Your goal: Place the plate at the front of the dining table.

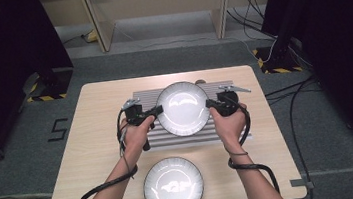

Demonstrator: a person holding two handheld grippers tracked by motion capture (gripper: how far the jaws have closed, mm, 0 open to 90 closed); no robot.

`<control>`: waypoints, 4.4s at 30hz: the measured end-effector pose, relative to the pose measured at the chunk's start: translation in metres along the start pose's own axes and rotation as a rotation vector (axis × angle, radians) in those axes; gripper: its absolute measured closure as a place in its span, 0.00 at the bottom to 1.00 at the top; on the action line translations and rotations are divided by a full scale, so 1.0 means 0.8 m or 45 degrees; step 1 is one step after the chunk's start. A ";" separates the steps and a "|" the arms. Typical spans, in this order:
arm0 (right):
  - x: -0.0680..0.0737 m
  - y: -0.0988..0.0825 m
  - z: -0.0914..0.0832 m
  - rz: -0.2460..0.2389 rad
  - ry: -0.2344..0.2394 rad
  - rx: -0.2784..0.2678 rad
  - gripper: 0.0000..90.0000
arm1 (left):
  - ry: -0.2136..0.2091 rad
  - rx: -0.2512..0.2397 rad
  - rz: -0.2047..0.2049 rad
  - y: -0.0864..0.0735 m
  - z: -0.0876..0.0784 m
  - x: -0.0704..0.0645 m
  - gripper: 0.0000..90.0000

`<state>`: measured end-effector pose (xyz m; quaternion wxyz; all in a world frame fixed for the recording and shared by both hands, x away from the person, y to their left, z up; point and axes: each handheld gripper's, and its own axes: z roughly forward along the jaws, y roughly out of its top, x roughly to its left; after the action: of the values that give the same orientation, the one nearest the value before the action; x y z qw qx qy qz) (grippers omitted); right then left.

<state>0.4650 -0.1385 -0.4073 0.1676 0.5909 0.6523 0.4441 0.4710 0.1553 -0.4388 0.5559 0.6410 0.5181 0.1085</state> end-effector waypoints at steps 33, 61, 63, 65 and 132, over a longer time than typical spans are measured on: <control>-0.008 0.005 0.014 -0.006 -0.026 -0.011 0.95 | 0.013 -0.009 0.004 0.006 0.017 0.004 0.93; -0.012 0.009 0.026 0.002 -0.048 -0.010 0.95 | 0.030 0.002 -0.026 0.006 0.031 0.009 0.93; -0.013 0.009 0.027 0.001 -0.049 -0.008 0.95 | 0.029 0.002 -0.032 0.006 0.032 0.010 0.93; -0.013 0.009 0.028 0.005 -0.049 -0.008 0.95 | 0.032 0.005 -0.034 0.006 0.033 0.011 0.93; -0.021 0.002 0.062 0.030 -0.082 0.051 0.95 | 0.076 0.035 -0.096 -0.006 0.052 0.027 0.93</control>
<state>0.5072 -0.1354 -0.4389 0.1714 0.6158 0.6482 0.4137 0.5082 0.1467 -0.4670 0.5349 0.6251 0.5597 0.0993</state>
